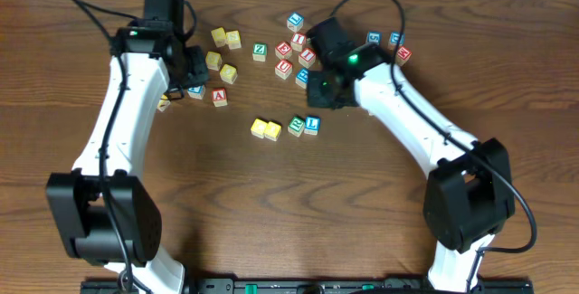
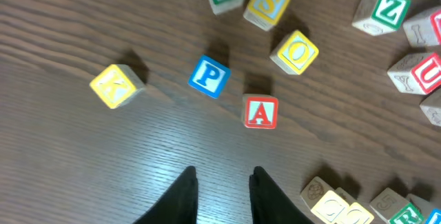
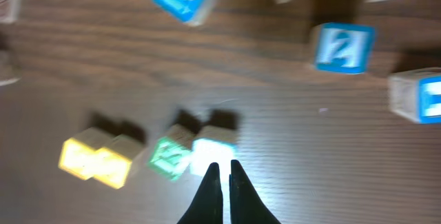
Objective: Spell out CORL
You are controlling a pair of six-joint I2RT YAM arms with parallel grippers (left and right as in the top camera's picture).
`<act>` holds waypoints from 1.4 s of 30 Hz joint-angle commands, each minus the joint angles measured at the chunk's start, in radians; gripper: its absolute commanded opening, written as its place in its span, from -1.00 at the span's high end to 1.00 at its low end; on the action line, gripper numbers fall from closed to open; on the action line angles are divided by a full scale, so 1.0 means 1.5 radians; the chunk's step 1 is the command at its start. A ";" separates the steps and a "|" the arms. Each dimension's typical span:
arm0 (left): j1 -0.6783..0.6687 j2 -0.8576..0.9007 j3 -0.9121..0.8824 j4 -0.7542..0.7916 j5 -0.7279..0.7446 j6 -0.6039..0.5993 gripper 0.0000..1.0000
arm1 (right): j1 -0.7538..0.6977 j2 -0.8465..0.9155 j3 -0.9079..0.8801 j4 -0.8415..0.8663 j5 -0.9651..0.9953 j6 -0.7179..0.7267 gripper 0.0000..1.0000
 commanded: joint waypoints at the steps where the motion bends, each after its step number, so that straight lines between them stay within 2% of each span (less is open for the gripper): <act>1: -0.012 0.031 -0.011 0.001 -0.002 0.035 0.63 | -0.027 0.011 -0.007 -0.002 -0.027 -0.026 0.98; 3: -0.027 0.061 -0.011 0.001 0.029 0.080 0.76 | -0.032 0.016 -0.017 -0.002 -0.027 -0.026 0.98; 8: -0.045 0.099 -0.011 0.004 0.055 0.113 0.78 | -0.033 0.017 -0.040 0.022 -0.024 -0.027 0.98; 12: -0.051 0.124 -0.011 0.006 0.069 0.137 0.79 | -0.033 0.017 -0.101 0.116 -0.032 -0.037 0.98; 21: -0.052 0.146 -0.011 0.012 0.106 0.136 0.80 | -0.033 0.017 -0.144 0.176 -0.039 -0.036 0.98; 42: -0.078 0.156 -0.069 0.054 0.119 0.111 0.81 | -0.007 0.017 -0.115 0.169 -0.079 -0.040 0.98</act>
